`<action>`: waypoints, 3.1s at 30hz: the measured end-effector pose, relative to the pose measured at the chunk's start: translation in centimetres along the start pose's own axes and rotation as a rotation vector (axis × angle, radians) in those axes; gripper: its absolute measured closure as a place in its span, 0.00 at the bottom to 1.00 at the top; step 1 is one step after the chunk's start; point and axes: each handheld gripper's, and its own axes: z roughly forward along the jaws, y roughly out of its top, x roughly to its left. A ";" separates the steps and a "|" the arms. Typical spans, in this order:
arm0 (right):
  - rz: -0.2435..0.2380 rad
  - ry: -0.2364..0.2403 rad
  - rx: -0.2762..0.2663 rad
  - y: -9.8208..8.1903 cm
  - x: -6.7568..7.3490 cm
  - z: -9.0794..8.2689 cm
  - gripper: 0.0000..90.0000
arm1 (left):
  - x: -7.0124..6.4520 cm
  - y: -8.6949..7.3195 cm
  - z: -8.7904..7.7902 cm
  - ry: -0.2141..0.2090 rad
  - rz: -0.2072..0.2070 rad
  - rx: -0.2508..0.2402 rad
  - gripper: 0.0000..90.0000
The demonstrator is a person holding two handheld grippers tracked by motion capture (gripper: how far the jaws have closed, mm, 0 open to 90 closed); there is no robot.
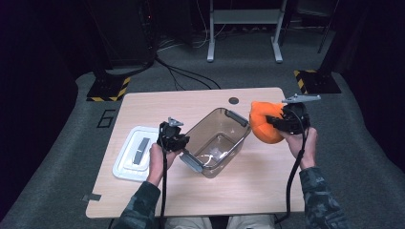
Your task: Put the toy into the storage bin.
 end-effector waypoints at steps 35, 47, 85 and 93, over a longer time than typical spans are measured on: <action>-0.261 0.134 0.016 4.7 6.0 3.7 0.77 | 0.0 0.0 0.0 -0.002 -0.004 -0.001 0.83; -0.313 0.170 0.034 5.2 7.4 5.5 0.77 | 0.0 -0.1 0.0 -0.003 -0.006 -0.008 0.83; -0.352 0.238 0.140 2.8 8.3 10.8 0.77 | 0.0 0.0 0.0 0.003 0.005 -0.005 0.84; -0.334 0.242 0.168 2.6 8.0 11.2 0.77 | 0.0 0.0 0.0 0.006 0.013 -0.001 0.84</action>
